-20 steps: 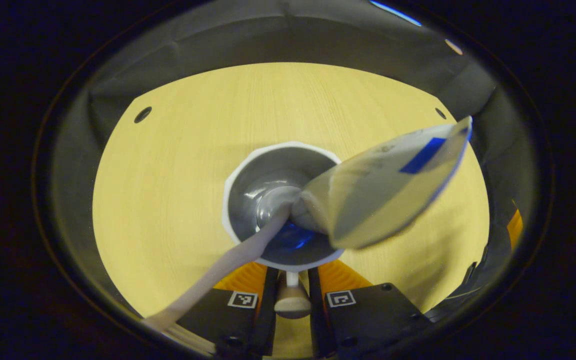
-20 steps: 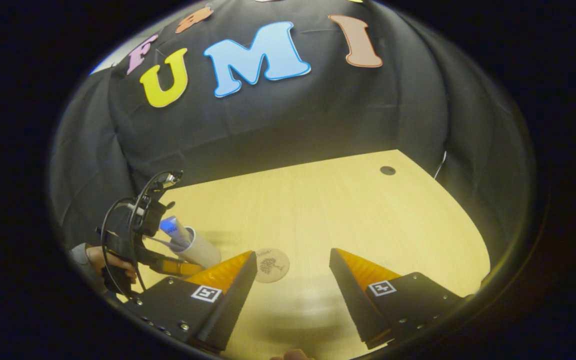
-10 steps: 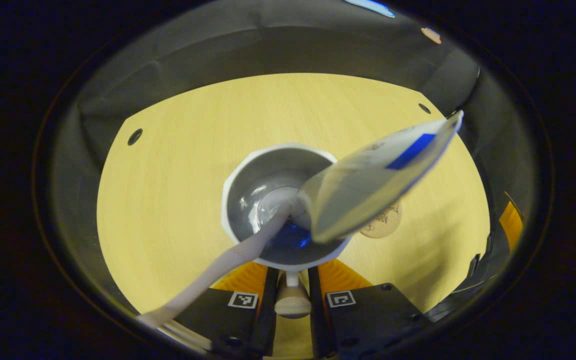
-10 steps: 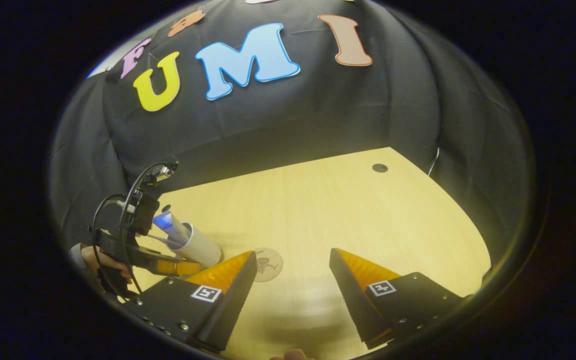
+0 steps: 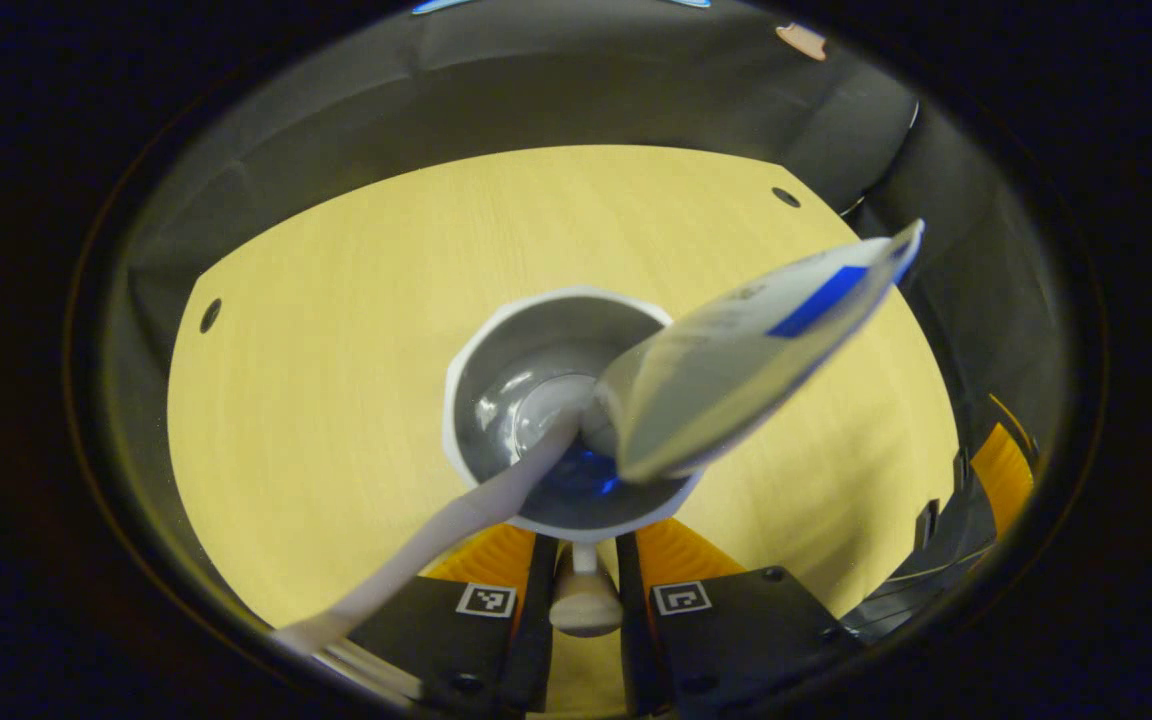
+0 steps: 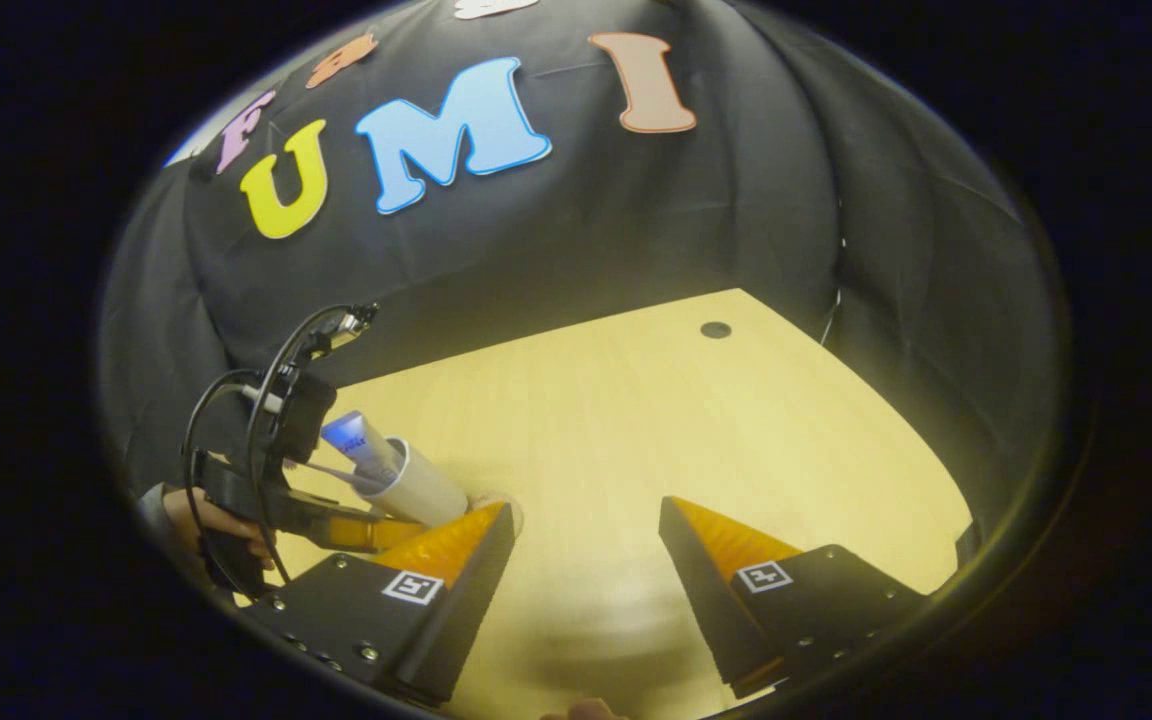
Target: Put the toothbrush and toothpaste on the desktop into the cup, then pick up the cup and place it on the coaster on the desktop.
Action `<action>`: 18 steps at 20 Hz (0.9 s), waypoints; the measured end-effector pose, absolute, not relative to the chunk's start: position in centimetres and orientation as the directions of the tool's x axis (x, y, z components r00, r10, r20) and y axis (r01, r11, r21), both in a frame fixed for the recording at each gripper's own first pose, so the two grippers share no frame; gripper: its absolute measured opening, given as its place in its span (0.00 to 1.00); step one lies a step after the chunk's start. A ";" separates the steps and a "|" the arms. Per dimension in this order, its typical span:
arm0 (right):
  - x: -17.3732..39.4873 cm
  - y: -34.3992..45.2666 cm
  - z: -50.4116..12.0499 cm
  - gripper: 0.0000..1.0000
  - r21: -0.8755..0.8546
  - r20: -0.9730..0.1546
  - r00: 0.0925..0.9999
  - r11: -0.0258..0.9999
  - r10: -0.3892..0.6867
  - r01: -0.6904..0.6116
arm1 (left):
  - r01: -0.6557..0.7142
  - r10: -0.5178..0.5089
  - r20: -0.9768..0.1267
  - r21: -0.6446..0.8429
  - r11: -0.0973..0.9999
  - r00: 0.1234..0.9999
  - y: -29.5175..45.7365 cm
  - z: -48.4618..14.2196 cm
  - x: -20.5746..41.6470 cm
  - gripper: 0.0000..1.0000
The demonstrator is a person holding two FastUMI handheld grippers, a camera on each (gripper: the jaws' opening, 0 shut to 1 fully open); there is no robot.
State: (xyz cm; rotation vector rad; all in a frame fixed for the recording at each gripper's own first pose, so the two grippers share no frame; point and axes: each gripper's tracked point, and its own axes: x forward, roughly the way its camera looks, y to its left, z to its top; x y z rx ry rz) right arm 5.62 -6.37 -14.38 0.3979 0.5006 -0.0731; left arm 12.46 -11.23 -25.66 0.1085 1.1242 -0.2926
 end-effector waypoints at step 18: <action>5.1 -8.9 -15.4 0.91 0.369 -0.491 0.870 0.916 0.047 0.159 | 0.281 -0.101 -0.924 0.007 0.960 0.369 -15.2 -27.9 12.3 0.36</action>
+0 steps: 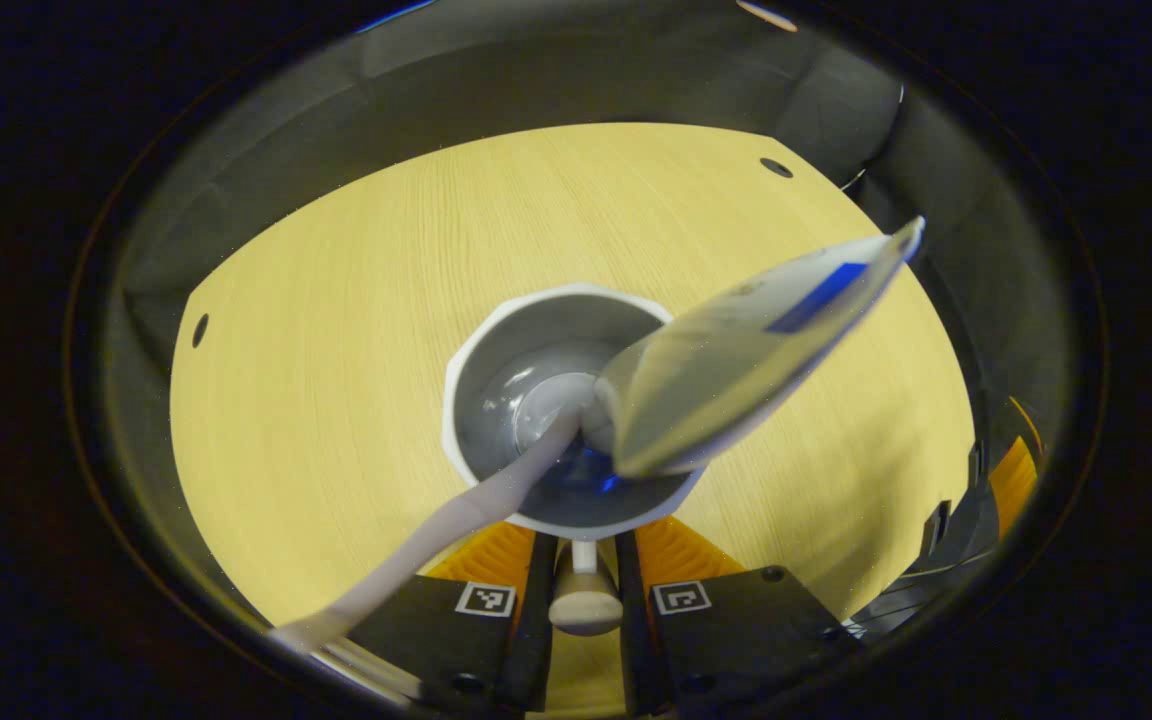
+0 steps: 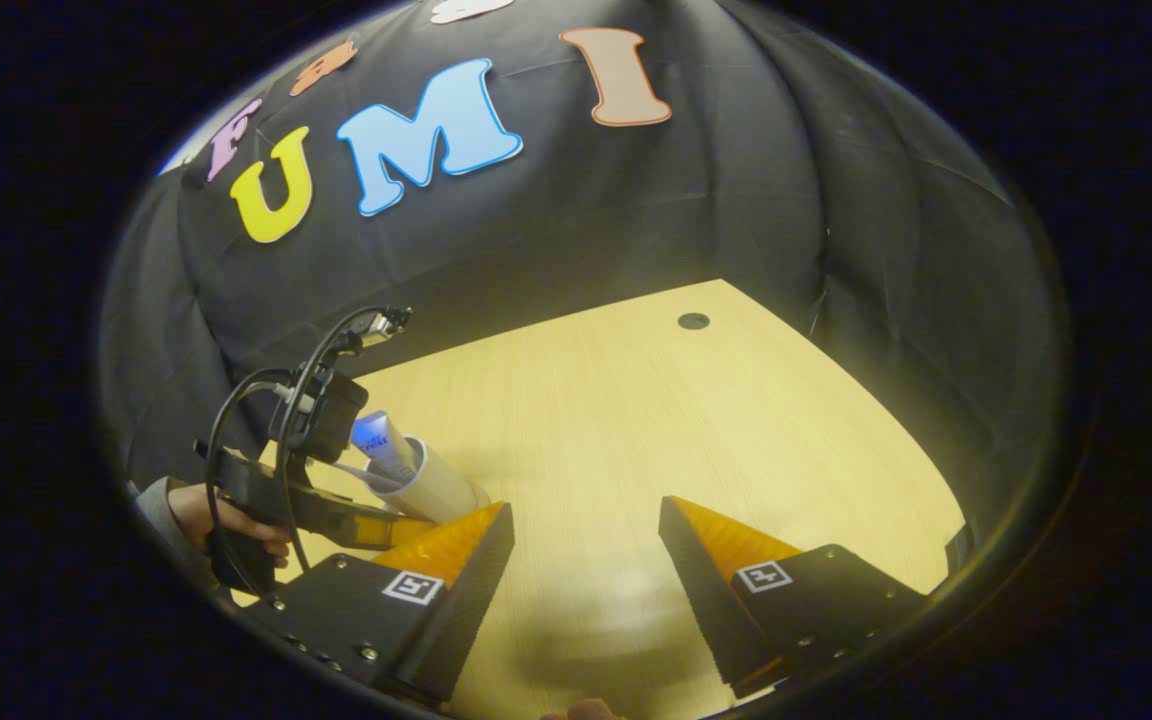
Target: Put the toothbrush and toothpaste on the desktop into the cup, then pick up the cup and place it on the coaster on the desktop.
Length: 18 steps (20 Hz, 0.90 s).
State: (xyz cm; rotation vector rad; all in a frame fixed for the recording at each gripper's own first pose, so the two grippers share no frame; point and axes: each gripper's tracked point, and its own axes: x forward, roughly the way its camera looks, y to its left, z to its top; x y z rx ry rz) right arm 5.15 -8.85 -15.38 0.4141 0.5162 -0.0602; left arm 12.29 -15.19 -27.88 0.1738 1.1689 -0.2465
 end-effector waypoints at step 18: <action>3.1 -6.3 -8.6 0.91 0.238 -0.360 0.927 0.971 0.104 -0.017 | 0.210 -0.232 -0.810 -0.138 0.968 0.538 -15.1 -20.9 7.4 0.73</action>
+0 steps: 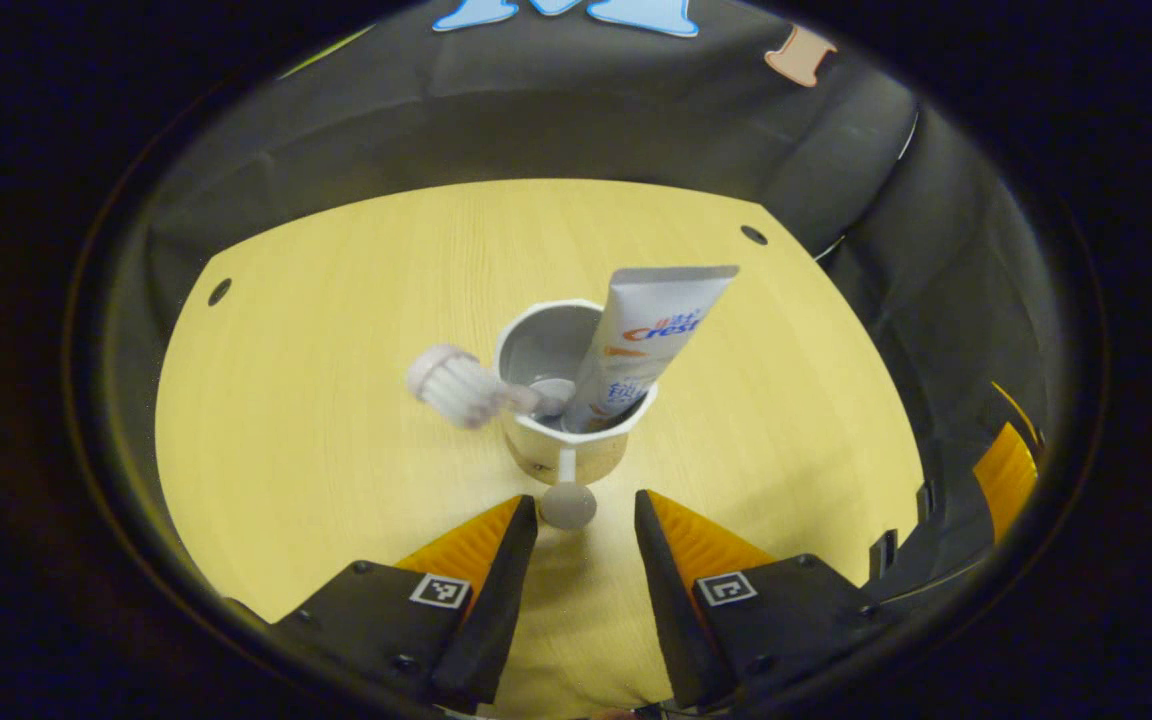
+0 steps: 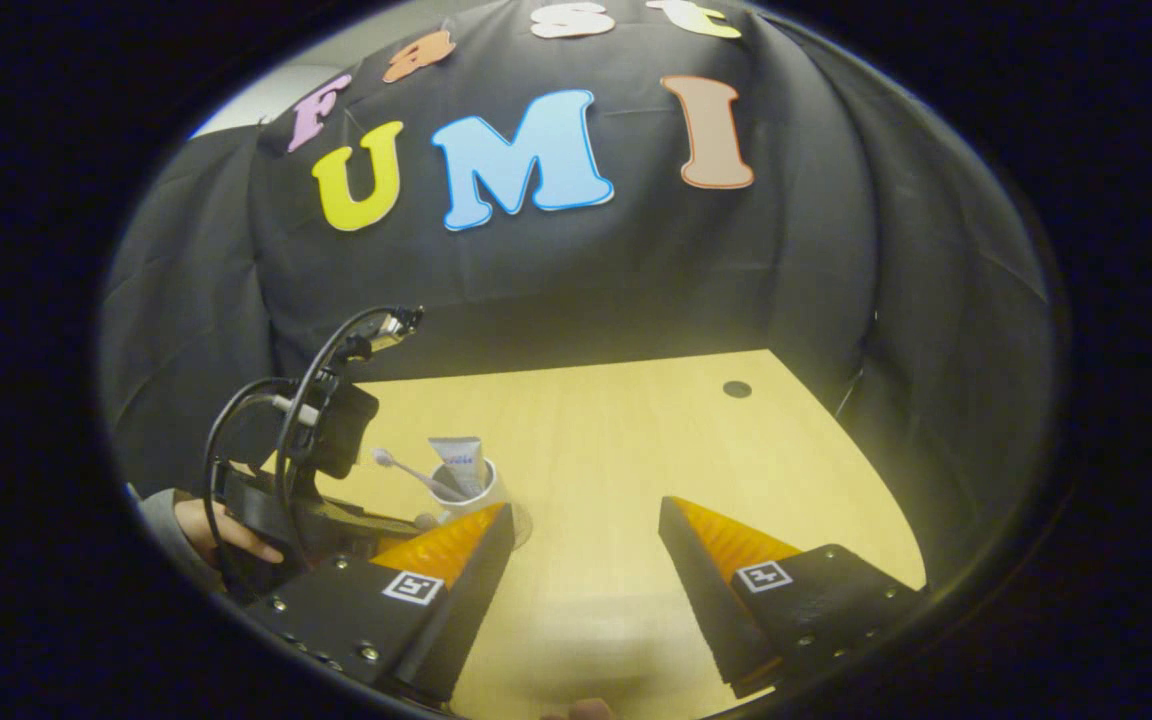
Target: Put the toothbrush and toothpaste on the desktop into the cup, then pick up the cup and place it on the coaster on the desktop.
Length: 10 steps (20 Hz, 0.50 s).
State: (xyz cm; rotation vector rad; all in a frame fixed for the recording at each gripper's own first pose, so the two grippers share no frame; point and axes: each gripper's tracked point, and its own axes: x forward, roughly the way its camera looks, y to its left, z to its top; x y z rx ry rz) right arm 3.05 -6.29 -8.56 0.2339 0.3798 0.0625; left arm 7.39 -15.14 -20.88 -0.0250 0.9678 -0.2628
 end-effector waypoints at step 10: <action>-0.2 -5.8 -2.6 0.91 0.144 -0.202 0.972 0.985 0.123 -0.095 | 0.188 -0.214 -0.515 -0.102 0.977 0.830 -13.5 -8.1 1.6 0.83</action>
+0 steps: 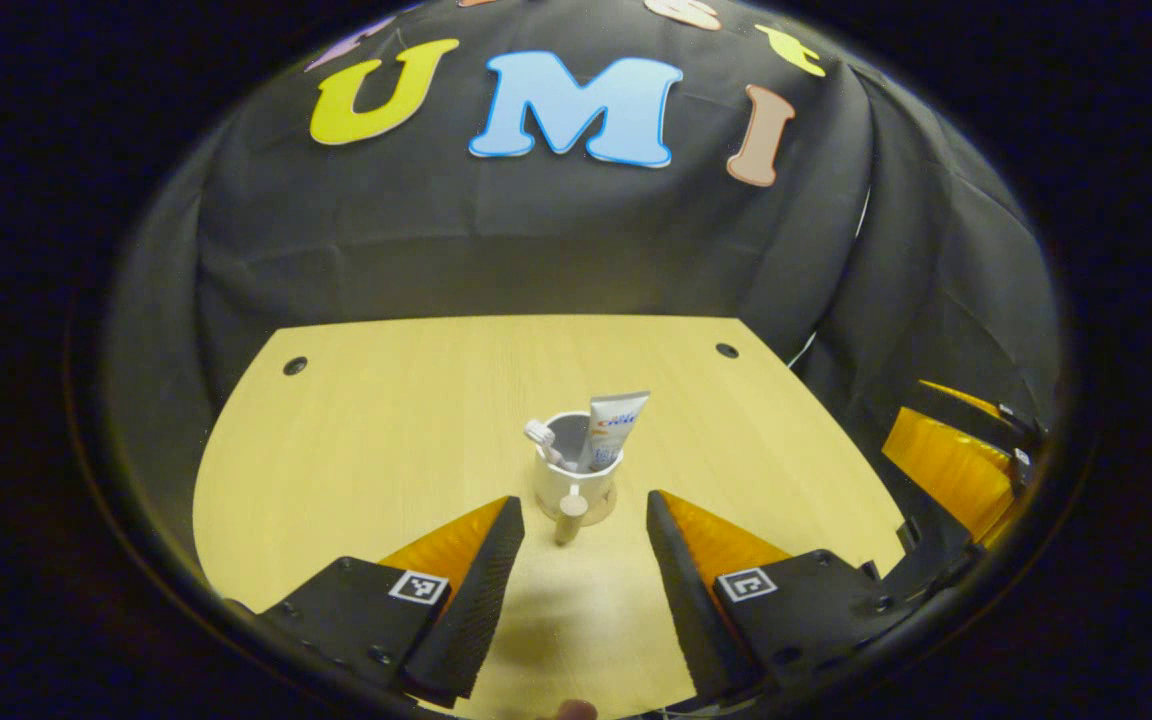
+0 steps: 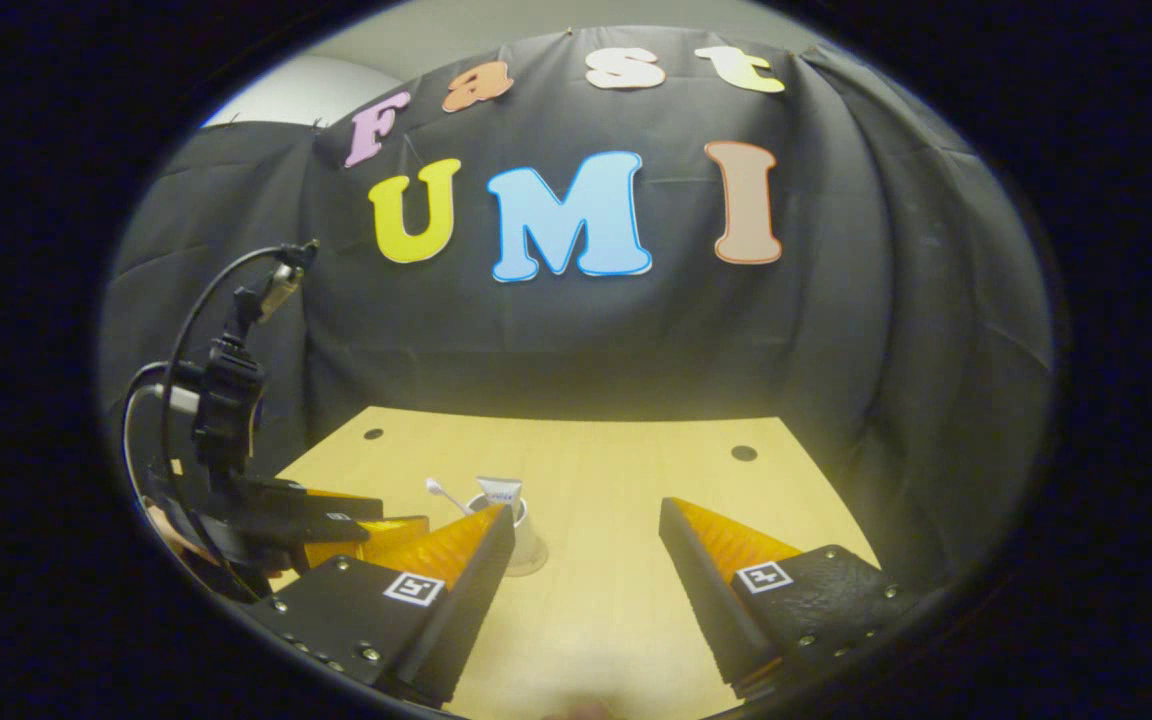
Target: Put the toothbrush and toothpaste on the desktop into the cup, then pick up the cup and place it on the coaster on the desktop.
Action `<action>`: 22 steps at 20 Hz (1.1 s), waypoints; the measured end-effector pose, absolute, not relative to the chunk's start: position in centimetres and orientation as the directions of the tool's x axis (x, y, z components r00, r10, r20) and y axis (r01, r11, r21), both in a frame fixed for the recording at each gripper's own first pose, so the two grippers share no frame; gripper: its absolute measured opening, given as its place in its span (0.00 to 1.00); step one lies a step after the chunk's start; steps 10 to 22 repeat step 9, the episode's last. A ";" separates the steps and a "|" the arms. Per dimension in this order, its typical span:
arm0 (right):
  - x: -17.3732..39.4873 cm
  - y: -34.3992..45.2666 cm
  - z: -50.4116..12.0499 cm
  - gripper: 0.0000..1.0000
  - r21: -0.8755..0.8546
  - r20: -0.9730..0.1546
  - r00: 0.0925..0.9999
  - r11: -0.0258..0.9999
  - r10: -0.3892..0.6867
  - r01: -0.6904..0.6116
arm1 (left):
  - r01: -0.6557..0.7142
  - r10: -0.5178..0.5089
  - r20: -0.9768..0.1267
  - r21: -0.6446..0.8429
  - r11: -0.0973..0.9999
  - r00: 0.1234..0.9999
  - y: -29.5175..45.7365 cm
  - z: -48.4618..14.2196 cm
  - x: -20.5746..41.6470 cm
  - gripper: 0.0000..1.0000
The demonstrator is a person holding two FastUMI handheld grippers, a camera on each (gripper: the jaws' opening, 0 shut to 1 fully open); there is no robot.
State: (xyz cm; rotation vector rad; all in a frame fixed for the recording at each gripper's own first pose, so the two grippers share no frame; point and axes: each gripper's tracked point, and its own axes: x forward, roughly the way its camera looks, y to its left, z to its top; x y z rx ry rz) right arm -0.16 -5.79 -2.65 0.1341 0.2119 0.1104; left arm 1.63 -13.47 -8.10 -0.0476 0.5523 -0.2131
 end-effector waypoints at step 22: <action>-1.6 -3.0 0.7 0.90 0.083 -0.096 0.991 0.992 0.097 -0.090 | 0.188 -0.205 -0.283 -0.085 0.978 0.937 -11.0 -2.2 -0.3 0.86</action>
